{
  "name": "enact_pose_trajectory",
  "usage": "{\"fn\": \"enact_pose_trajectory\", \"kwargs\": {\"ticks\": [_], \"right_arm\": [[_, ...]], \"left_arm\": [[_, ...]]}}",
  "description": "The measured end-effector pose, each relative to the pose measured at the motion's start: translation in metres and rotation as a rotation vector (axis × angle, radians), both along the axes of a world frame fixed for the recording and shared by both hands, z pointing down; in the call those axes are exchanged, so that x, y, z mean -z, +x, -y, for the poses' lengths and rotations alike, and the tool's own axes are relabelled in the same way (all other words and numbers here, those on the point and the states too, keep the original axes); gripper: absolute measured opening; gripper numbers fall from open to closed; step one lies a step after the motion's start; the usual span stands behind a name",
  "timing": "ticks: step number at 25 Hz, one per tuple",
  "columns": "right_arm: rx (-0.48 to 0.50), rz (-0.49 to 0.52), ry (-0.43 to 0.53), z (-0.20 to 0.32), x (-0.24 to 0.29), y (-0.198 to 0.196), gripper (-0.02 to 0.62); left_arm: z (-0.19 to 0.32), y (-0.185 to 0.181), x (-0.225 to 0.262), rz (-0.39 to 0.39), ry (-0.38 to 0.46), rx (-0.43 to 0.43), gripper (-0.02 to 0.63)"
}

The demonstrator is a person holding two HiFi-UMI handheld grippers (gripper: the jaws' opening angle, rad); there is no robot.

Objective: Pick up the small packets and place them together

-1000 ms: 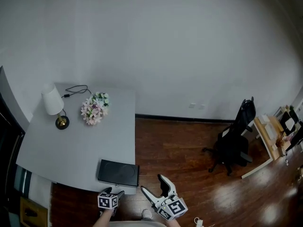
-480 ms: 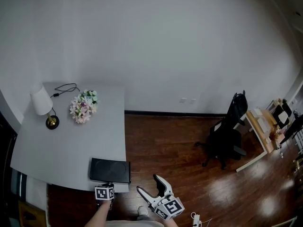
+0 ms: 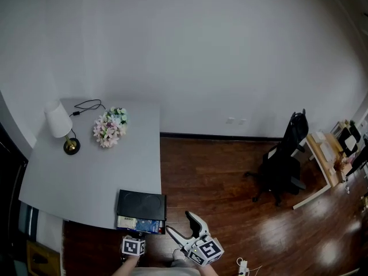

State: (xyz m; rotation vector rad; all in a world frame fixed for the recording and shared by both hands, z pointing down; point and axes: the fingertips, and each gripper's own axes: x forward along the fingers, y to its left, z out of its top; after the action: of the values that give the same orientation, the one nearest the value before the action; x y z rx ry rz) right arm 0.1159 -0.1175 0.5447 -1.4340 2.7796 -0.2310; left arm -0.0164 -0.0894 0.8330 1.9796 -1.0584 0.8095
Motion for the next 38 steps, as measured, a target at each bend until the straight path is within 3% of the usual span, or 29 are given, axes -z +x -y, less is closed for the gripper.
{"fn": "enact_pose_trajectory", "kwargs": {"ticks": [10, 18, 19, 22, 25, 29, 30, 32, 36, 38], "right_arm": [[0.099, 0.004, -0.019, -0.006, -0.007, -0.041, 0.377], [0.106, 0.005, -0.024, -0.008, -0.008, -0.047, 0.377], [0.106, 0.007, -0.023, -0.007, -0.007, -0.047, 0.377], [0.100, 0.011, -0.016, -0.006, -0.005, -0.045, 0.377], [0.093, 0.010, -0.002, -0.002, 0.001, -0.042, 0.377], [0.086, 0.022, 0.018, 0.004, 0.012, -0.038, 0.377], [0.086, 0.024, 0.024, 0.005, 0.016, -0.037, 0.377], [0.085, 0.026, 0.037, 0.007, 0.023, -0.038, 0.377], [0.085, 0.020, 0.063, 0.009, 0.033, -0.039, 0.377], [0.084, 0.017, 0.077, 0.011, 0.037, -0.040, 0.377]], "left_arm": [[-0.051, -0.012, -0.020, 0.008, -0.045, -0.046, 0.054], [-0.046, -0.013, -0.010, -0.102, -0.014, -0.019, 0.098], [-0.048, -0.015, -0.010, -0.125, -0.023, -0.019, 0.150], [-0.054, -0.018, 0.012, -0.200, 0.001, -0.030, 0.166], [-0.051, -0.015, 0.069, -0.290, 0.147, -0.023, 0.166], [-0.018, -0.031, 0.150, -0.383, 0.394, 0.079, 0.181], [-0.007, -0.039, 0.166, -0.380, 0.452, 0.107, 0.217], [0.013, -0.057, 0.198, -0.343, 0.565, 0.142, 0.219], [0.040, -0.082, 0.268, -0.246, 0.781, 0.162, 0.313], [0.046, -0.092, 0.300, -0.191, 0.876, 0.162, 0.399]]}}
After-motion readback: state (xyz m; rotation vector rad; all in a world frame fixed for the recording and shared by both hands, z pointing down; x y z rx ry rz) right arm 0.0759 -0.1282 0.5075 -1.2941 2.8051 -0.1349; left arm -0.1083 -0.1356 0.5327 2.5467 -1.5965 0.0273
